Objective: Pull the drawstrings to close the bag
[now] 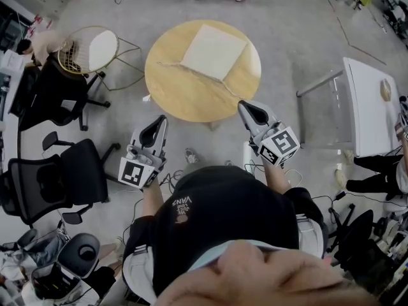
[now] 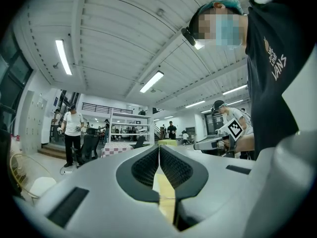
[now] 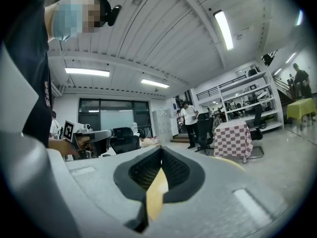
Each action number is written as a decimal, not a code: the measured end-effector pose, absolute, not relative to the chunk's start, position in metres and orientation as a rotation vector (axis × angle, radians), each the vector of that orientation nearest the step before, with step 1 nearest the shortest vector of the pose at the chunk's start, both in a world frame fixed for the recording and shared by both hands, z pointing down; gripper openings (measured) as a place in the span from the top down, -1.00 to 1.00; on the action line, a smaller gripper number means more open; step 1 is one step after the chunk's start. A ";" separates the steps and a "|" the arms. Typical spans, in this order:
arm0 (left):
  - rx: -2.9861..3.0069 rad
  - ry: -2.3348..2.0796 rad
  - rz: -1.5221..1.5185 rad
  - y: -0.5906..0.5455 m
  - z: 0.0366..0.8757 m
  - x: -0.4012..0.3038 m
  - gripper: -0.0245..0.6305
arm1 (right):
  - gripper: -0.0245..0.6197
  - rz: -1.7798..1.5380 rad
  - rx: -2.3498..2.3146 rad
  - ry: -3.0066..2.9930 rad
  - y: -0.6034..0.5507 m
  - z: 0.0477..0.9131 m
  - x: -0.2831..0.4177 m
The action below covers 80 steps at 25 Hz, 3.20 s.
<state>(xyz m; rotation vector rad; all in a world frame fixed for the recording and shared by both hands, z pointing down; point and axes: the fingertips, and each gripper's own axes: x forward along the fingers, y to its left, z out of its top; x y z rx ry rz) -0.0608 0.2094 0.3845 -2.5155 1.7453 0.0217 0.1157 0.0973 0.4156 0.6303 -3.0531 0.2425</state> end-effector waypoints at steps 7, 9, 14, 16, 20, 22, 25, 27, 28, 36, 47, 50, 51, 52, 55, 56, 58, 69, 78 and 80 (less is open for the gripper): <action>-2.601 1.631 0.021 0.200 0.391 -0.117 0.89 | 0.93 0.258 0.809 -3.033 0.099 0.416 0.072; -2.619 1.604 0.026 0.199 0.391 -0.132 0.89 | 0.93 0.259 0.853 -3.023 0.101 0.416 0.063; -2.656 1.526 0.028 0.197 0.391 -0.159 0.89 | 0.93 0.269 0.970 -2.993 0.112 0.417 0.048; -2.668 1.495 0.033 0.197 0.392 -0.167 0.89 | 0.93 0.269 1.009 -2.982 0.116 0.417 0.044; -2.696 1.460 0.047 0.197 0.396 -0.174 0.89 | 0.93 0.280 1.055 -2.965 0.124 0.419 0.039; -2.712 1.442 0.060 0.197 0.399 -0.175 0.89 | 0.93 0.282 1.064 -2.957 0.127 0.422 0.037; -2.725 1.426 0.074 0.198 0.401 -0.178 0.89 | 0.93 0.282 1.071 -2.955 0.127 0.423 0.031; -2.730 1.425 0.090 0.196 0.402 -0.180 0.89 | 0.93 0.283 1.069 -2.957 0.125 0.422 0.027; -2.731 1.425 0.098 0.195 0.402 -0.180 0.89 | 0.93 0.285 1.066 -2.957 0.124 0.421 0.026; -2.732 1.476 0.148 0.183 0.400 -0.180 0.89 | 0.93 0.310 1.010 -2.973 0.104 0.420 0.022; -2.723 1.583 0.229 0.123 0.397 -0.181 0.89 | 0.93 0.350 0.952 -2.990 0.039 0.426 0.025; -2.717 1.598 0.206 0.101 0.399 -0.169 0.89 | 0.93 0.362 0.933 -2.992 0.016 0.428 0.034; -2.713 1.601 0.195 0.094 0.399 -0.165 0.89 | 0.93 0.364 0.923 -2.994 0.009 0.429 0.036; -2.711 1.601 0.185 0.086 0.399 -0.161 0.89 | 0.93 0.362 0.912 -2.994 0.001 0.430 0.038; -2.701 1.601 0.165 0.064 0.399 -0.149 0.89 | 0.93 0.355 0.881 -2.994 -0.021 0.434 0.043; -2.697 1.604 0.160 0.057 0.399 -0.145 0.89 | 0.93 0.357 0.873 -2.995 -0.028 0.436 0.045; -2.692 1.613 0.155 0.045 0.402 -0.141 0.89 | 0.93 0.363 0.855 -2.998 -0.041 0.439 0.048; -2.660 1.697 0.170 -0.011 0.417 -0.107 0.89 | 0.93 0.377 0.749 -2.992 -0.097 0.458 0.077; -2.689 1.705 0.146 -0.034 0.430 -0.109 0.89 | 0.93 0.392 0.744 -2.978 -0.118 0.470 0.072; -2.710 1.682 0.146 -0.038 0.431 -0.115 0.89 | 0.93 0.395 0.776 -2.971 -0.120 0.472 0.068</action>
